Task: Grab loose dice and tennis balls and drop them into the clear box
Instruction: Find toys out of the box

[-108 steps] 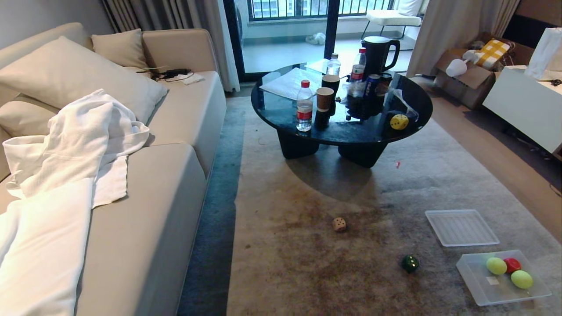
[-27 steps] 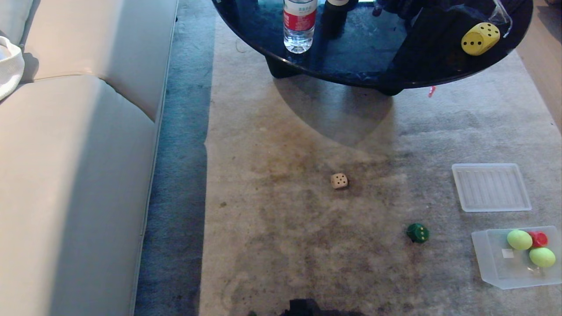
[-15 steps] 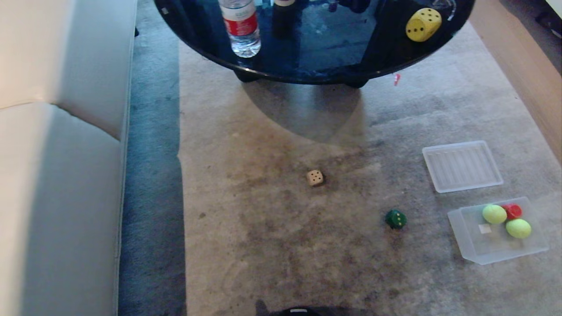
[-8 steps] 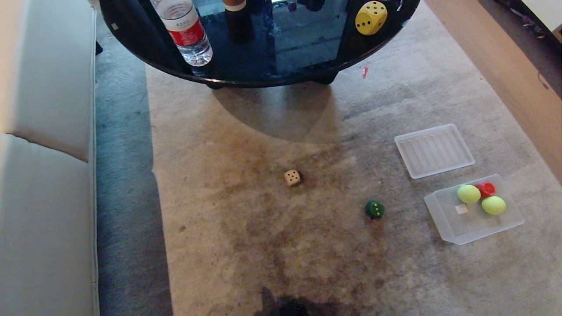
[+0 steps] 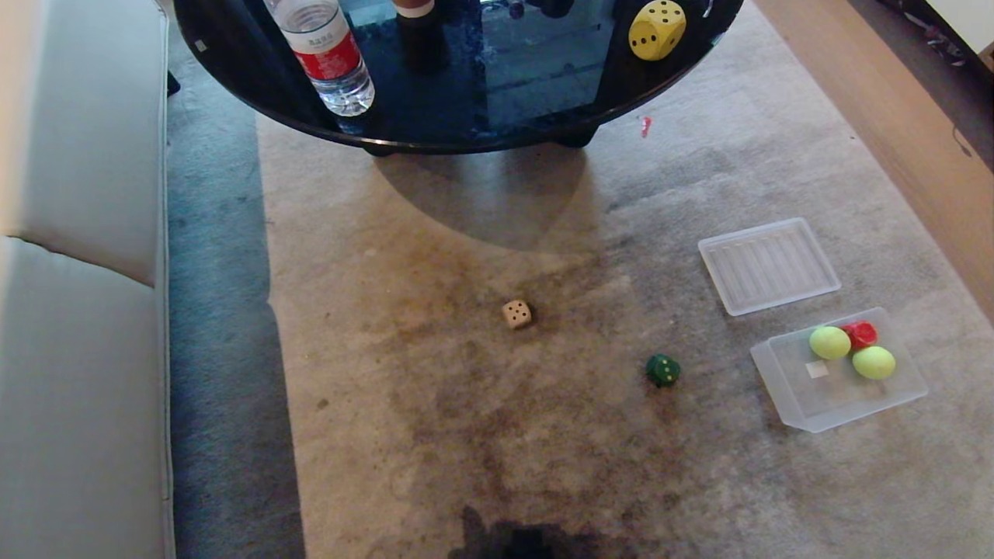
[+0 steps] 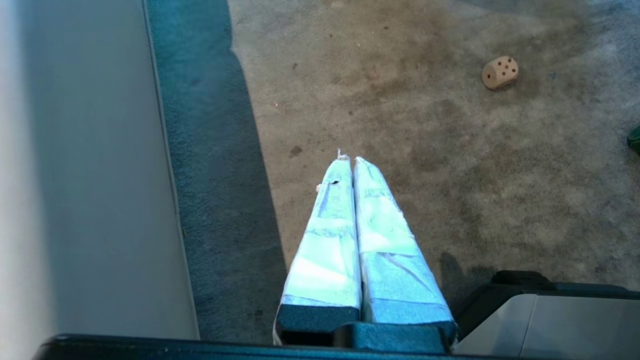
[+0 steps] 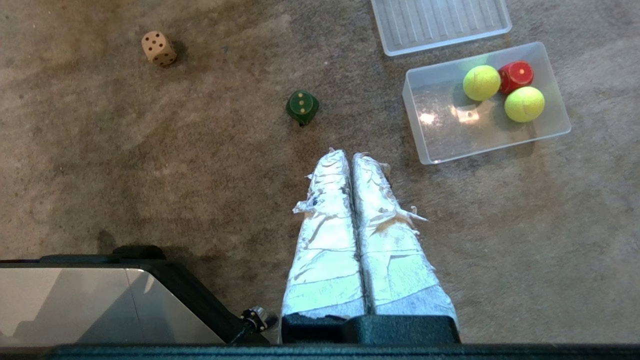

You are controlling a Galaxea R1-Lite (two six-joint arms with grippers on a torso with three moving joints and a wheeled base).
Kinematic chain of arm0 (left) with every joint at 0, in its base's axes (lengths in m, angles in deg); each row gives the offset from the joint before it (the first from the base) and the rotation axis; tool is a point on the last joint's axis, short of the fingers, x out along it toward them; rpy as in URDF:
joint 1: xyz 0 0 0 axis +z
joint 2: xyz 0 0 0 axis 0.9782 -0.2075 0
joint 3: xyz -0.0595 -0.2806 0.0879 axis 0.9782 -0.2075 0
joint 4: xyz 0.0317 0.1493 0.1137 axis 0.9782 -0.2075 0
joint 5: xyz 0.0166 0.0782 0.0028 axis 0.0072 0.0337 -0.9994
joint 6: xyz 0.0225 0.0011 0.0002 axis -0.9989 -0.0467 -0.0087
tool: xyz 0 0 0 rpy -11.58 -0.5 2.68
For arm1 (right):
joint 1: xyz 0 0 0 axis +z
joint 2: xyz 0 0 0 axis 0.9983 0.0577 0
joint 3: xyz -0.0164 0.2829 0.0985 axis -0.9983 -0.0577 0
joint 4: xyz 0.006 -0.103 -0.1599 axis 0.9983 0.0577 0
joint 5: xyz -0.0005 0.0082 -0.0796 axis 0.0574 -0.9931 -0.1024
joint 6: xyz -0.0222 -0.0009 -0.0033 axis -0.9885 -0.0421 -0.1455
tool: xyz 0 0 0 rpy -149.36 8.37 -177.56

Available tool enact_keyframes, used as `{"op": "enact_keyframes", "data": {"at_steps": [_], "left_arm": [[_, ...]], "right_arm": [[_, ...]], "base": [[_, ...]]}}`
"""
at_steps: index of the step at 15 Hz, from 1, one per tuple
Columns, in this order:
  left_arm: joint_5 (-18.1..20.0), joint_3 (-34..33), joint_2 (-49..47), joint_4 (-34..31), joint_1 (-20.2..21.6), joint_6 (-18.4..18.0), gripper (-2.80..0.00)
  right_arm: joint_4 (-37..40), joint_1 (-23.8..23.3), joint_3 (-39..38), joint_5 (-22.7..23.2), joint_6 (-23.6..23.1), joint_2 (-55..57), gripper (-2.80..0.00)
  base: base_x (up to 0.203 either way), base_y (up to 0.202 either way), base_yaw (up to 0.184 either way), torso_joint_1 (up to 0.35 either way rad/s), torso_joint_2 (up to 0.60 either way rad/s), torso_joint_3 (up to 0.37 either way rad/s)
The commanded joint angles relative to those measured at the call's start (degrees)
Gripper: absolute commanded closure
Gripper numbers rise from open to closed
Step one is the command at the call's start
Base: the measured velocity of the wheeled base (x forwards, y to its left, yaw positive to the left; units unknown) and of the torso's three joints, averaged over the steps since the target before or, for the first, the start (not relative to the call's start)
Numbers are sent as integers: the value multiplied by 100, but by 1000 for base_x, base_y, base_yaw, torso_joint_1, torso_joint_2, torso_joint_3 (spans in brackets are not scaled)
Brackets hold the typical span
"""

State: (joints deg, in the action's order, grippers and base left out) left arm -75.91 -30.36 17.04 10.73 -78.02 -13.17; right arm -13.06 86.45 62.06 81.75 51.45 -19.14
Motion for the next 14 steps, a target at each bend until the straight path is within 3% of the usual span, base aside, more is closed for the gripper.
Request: {"op": "enact_keyframes", "data": {"at_steps": [1, 14], "left_arm": [[3, 0, 0, 1, 0, -14, 0], [-4, -9, 0, 1, 0, 3, 0]], "right_arm": [[1, -2, 2, -7, -5, -11, 0], [1, -2, 2, 2, -13, -11, 0]], "base": [[0, 0, 0, 6, -1, -118], [0, 0, 0, 3, 2, -192]]}}
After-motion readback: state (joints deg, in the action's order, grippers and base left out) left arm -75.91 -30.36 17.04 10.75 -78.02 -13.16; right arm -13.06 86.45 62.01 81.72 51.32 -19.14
